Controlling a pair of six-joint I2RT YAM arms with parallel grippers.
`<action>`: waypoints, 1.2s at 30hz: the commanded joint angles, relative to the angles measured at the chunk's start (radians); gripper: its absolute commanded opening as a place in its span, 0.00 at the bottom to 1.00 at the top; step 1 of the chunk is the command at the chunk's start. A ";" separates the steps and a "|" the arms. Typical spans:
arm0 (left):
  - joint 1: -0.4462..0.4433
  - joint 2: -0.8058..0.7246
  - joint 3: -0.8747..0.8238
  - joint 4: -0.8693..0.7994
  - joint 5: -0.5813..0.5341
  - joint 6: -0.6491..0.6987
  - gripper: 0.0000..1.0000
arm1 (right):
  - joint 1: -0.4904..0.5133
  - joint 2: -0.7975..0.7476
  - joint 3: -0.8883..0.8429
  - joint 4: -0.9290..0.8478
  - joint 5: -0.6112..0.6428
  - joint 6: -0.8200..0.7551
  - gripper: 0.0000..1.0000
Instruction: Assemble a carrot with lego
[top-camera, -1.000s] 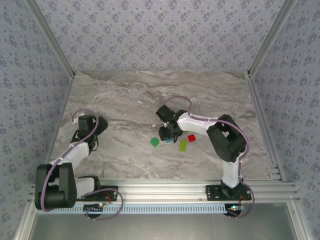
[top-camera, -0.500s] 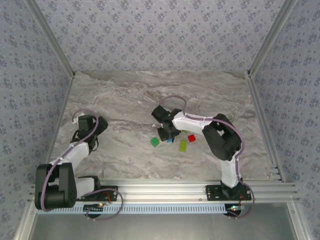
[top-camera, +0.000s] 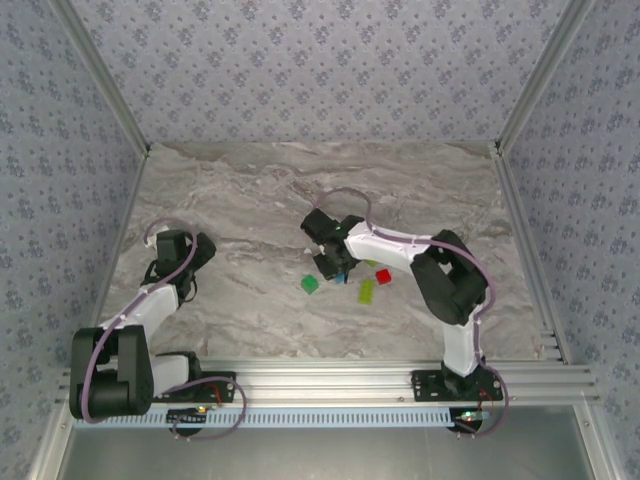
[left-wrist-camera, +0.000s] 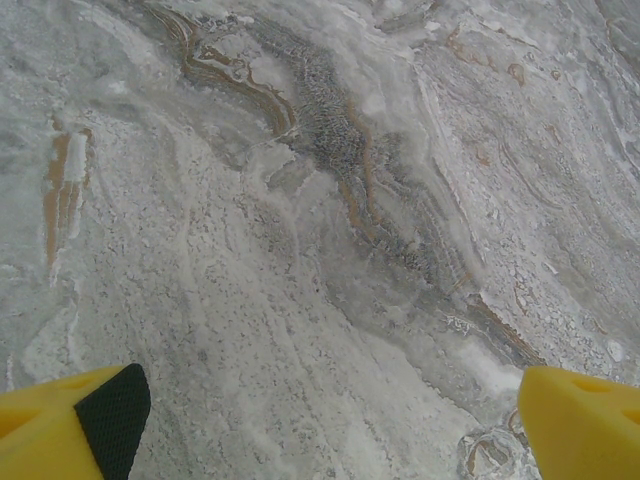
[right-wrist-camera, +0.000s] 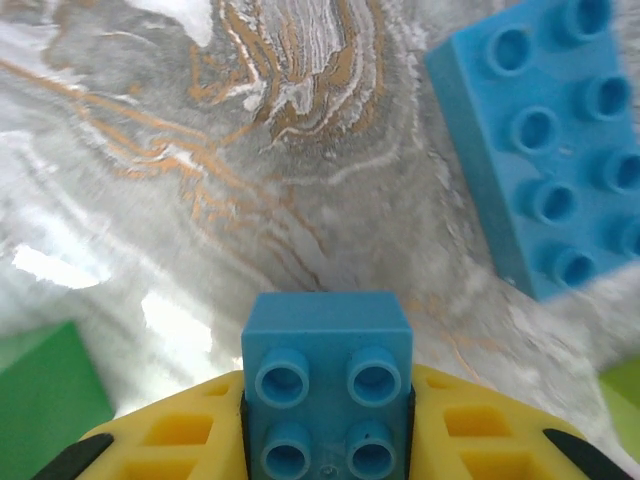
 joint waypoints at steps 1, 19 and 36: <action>-0.009 0.010 0.021 0.011 -0.022 -0.004 0.96 | 0.008 -0.105 0.055 -0.128 -0.037 -0.062 0.28; -0.016 0.017 0.025 0.010 -0.033 -0.001 0.96 | 0.108 0.030 0.217 -0.193 -0.146 -0.106 0.27; -0.018 0.016 0.026 0.010 -0.034 -0.001 0.96 | 0.113 0.110 0.256 -0.191 -0.155 -0.128 0.27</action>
